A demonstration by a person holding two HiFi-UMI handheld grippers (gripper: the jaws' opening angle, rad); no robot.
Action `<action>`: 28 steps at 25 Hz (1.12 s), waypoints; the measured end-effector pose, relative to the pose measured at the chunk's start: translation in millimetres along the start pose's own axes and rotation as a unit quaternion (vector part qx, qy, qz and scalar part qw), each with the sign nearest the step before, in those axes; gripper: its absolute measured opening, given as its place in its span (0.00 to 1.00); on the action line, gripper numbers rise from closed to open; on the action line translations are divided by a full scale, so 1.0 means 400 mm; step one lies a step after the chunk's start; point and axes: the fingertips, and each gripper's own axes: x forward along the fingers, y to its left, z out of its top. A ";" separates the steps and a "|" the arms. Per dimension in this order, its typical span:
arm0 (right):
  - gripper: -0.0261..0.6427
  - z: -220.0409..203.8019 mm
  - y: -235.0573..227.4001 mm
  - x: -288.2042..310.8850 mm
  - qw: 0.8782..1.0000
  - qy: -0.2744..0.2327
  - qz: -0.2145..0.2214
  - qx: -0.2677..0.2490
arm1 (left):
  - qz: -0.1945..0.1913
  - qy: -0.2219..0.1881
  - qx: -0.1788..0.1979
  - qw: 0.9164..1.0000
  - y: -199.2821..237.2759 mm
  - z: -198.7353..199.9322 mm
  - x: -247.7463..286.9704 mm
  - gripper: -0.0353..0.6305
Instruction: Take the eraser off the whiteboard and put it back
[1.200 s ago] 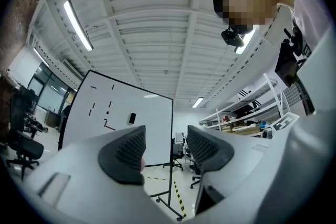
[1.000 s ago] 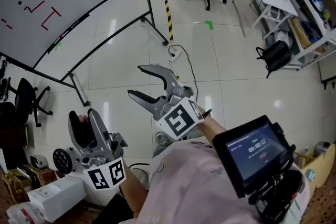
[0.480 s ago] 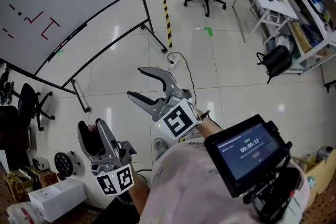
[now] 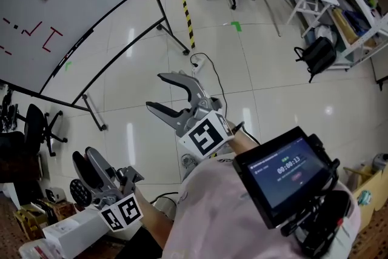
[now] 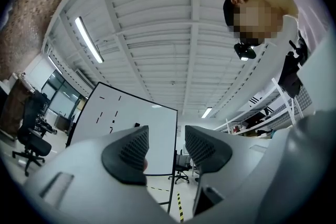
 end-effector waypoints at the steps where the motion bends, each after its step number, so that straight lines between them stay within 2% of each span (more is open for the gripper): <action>1: 0.45 -0.003 0.000 -0.001 1.000 0.002 0.000 0.000 | -0.001 0.000 0.000 1.000 -0.001 -0.001 0.000 0.37; 12: 0.45 -0.009 0.022 -0.015 1.000 0.003 0.003 -0.009 | 0.004 0.008 -0.014 1.000 0.010 -0.022 -0.018 0.37; 18: 0.45 0.027 0.054 -0.044 1.000 0.000 0.003 -0.018 | 0.000 -0.001 -0.017 1.000 0.013 0.017 -0.053 0.37; 23: 0.45 0.005 0.035 -0.029 1.000 0.005 0.007 -0.017 | 0.003 0.004 -0.017 1.000 0.010 -0.012 -0.034 0.37; 28: 0.45 0.019 0.060 -0.044 1.000 0.002 0.009 -0.017 | 0.004 0.003 -0.018 1.000 0.014 0.001 -0.062 0.37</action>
